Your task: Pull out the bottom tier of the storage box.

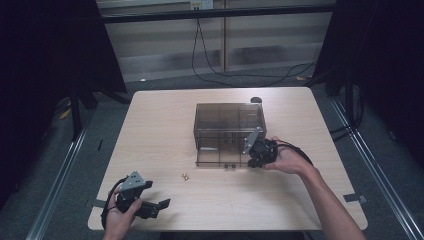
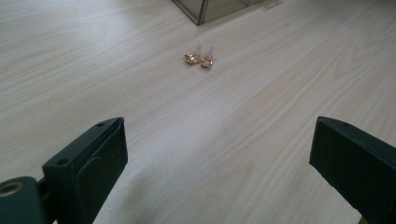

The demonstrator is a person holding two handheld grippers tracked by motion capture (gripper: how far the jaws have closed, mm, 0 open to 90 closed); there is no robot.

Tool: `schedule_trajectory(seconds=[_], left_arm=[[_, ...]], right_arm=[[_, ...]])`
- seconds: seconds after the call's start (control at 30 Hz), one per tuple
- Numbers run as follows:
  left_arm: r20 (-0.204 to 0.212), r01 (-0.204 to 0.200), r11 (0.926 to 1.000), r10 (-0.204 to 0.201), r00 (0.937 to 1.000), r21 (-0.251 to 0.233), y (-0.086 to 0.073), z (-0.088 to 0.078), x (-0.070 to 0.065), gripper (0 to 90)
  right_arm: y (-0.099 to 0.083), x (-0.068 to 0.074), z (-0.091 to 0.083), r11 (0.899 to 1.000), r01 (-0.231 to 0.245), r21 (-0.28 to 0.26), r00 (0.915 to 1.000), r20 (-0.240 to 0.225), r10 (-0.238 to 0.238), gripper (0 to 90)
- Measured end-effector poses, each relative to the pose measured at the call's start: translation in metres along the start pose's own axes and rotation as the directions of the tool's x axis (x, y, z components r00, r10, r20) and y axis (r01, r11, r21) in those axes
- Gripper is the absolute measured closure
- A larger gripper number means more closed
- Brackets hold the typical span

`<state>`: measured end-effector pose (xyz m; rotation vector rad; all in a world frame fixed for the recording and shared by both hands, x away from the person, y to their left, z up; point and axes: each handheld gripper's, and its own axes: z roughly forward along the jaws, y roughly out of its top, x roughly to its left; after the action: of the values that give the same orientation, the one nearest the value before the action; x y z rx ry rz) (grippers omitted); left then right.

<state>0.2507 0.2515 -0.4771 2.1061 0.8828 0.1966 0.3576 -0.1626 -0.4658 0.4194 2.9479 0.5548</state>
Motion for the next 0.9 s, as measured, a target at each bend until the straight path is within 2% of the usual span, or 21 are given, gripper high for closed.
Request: schedule_trajectory(seconds=[0.27, 0.4, 0.47, 0.7, 0.9], left_arm=[[-0.001, 0.000, 1.0000, 0.000, 1.0000, -0.001, 0.0000, -0.0002, 0.0000, 4.1], [0.000, 0.000, 1.0000, 0.000, 1.0000, 0.000, 0.0000, 0.0000, -0.0001, 4.1], [0.001, -0.001, 1.0000, 0.001, 1.0000, 0.001, 0.0001, 0.0002, 0.0001, 4.1], [0.000, 0.002, 1.0000, -0.002, 1.0000, 0.002, -0.0001, 0.0000, -0.0003, 4.1], [-0.001, -0.004, 1.0000, 0.004, 1.0000, 0.002, 0.0003, 0.0003, -0.0001, 4.1]], right_arm=[[-0.0004, 0.0011, -0.0004, 1.000, 0.013, -0.002, 0.9999, -0.011, -0.013, 85.4], [-0.0005, 0.0036, -0.0011, 1.000, -0.003, 0.007, 0.9999, -0.015, 0.003, 85.7], [-0.0007, 0.0028, -0.0010, 1.000, 0.019, -0.001, 0.9997, -0.018, -0.019, 85.8], [-0.0013, 0.0057, -0.0015, 1.000, 0.007, 0.003, 0.9996, -0.028, -0.007, 86.0], [-0.0021, 0.0086, -0.0022, 1.000, 0.017, 0.001, 0.9992, -0.037, -0.017, 86.3]])
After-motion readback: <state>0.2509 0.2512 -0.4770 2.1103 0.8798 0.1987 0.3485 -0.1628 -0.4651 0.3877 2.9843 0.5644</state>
